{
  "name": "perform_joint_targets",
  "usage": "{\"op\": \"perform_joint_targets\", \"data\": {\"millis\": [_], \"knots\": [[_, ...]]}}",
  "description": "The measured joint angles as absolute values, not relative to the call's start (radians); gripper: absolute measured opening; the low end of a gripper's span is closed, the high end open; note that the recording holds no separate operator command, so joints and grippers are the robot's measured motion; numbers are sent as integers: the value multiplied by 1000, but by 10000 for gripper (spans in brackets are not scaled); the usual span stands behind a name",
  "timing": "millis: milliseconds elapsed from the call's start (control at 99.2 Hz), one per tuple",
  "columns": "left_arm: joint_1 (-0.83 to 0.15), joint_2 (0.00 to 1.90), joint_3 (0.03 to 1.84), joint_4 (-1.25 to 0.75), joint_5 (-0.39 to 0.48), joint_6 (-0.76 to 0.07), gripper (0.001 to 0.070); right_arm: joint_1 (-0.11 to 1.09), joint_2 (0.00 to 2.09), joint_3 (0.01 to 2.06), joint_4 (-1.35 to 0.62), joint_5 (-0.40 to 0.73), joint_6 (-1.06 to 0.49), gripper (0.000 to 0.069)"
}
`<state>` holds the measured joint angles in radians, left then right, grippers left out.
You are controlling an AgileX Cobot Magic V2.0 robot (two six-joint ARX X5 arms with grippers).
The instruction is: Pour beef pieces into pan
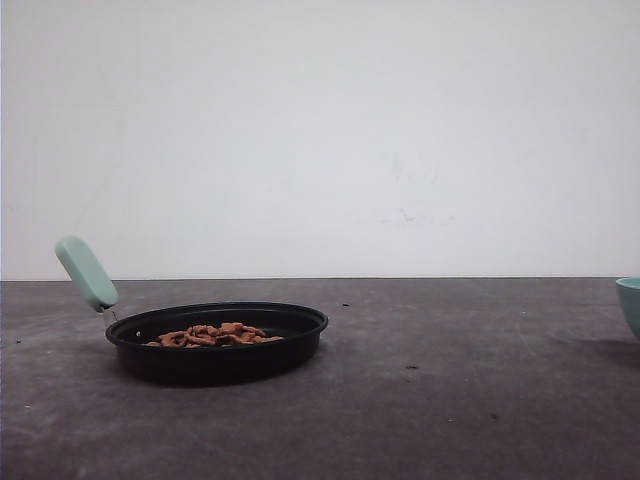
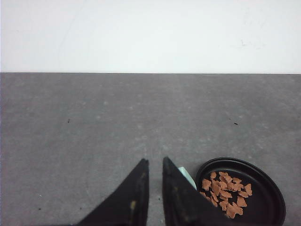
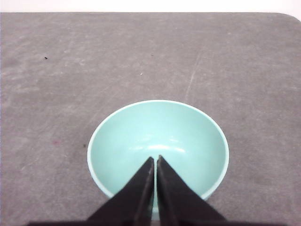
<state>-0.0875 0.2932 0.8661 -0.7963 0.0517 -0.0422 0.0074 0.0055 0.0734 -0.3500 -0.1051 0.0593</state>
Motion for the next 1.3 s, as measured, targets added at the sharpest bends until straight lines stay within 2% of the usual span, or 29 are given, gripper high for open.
{"op": "perform_joint_targets", "data": {"millis": [363,524,665,797,948,1170,1301], "knots": [[-88,293,866,-796,51,-41,29,7,6,73,-350,-105,59,5],[-95,282,849,-760,31,-5,29,7,6,73,-350,-105,59,5],[-129,226,636,-495,32,44,29,7,6,73,-349,-105,59,5],[-136,144,357,-279,31,40,29,7,6,73,-349,-105,59,5],[-135,2,170,-413,27,-19,29,7,6,73,-349,-105,59,5],[-133,4,140,-549,-2,-57,29,7,6,73,-347,-105,59,5],[-133,4,133,-541,-18,-75,29,7,6,72,-347,-105,59,5]]}}
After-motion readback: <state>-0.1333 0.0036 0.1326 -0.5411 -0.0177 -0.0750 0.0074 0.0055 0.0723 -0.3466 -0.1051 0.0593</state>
